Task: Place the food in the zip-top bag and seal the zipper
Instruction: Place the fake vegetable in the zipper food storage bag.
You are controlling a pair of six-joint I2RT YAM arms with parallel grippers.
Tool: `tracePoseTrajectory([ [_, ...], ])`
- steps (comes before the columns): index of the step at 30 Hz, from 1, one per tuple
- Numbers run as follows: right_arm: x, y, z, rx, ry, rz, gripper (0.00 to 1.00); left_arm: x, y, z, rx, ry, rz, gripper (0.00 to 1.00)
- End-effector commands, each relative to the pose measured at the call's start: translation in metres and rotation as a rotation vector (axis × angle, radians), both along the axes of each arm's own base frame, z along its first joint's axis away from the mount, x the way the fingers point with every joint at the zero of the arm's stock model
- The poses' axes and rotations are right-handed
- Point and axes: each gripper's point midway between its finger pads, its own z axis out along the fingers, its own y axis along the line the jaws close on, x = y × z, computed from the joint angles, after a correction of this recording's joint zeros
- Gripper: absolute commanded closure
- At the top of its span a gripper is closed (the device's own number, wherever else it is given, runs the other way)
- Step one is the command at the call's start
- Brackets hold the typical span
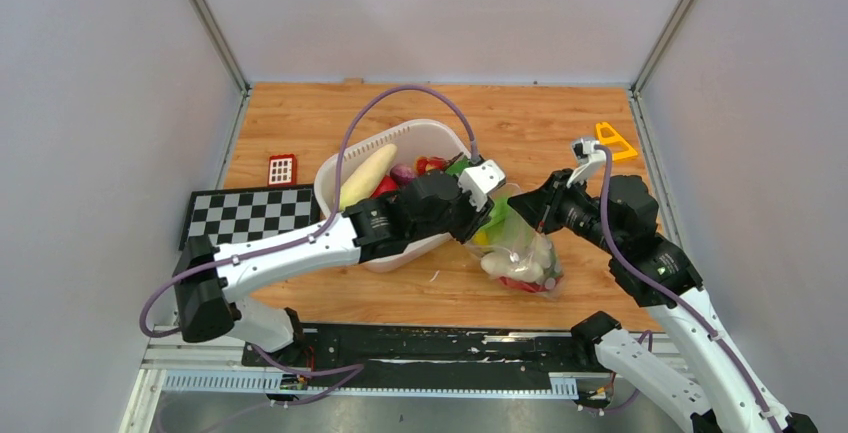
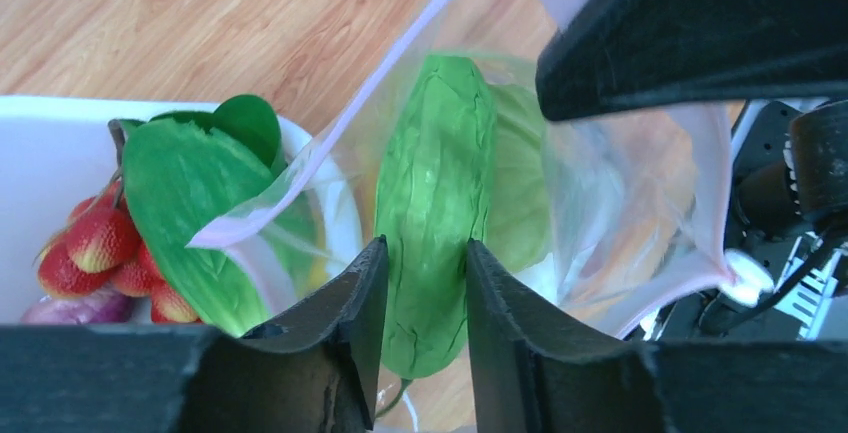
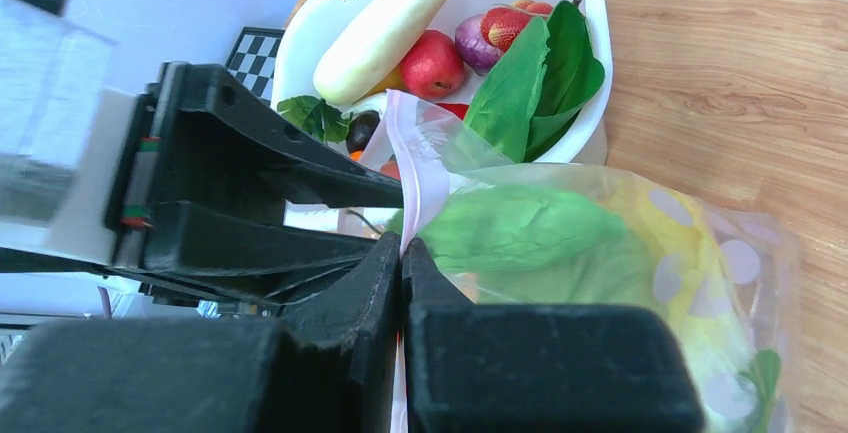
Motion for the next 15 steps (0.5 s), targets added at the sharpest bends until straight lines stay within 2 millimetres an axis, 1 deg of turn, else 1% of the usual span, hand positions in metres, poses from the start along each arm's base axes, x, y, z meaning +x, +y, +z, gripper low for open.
tracePoseTrajectory([
  [1,-0.001,0.006,0.035,0.092,-0.089,0.016,0.95,0.004,-0.012,-0.010,0.041,0.036,0.010,0.63],
  [3,-0.002,0.006,0.036,0.098,-0.089,0.022,0.95,0.002,-0.020,-0.011,0.031,0.054,-0.010,0.65],
  [5,-0.004,0.007,0.037,0.104,-0.088,0.026,0.95,-0.001,-0.027,-0.016,0.041,0.074,-0.033,0.65],
  [9,-0.005,0.006,0.041,0.124,-0.095,0.022,0.95,0.012,-0.023,-0.037,0.109,0.095,0.056,0.69],
  [10,-0.004,0.006,0.042,0.129,-0.097,0.015,0.96,0.015,-0.021,-0.039,0.108,0.094,0.082,0.69],
  [12,-0.002,0.002,0.042,0.132,-0.098,-0.014,0.96,0.018,-0.017,-0.035,0.081,0.092,0.126,0.65],
  [15,0.003,-0.009,0.039,0.126,-0.099,-0.087,0.96,0.015,-0.012,-0.017,0.012,0.079,0.125,0.61],
])
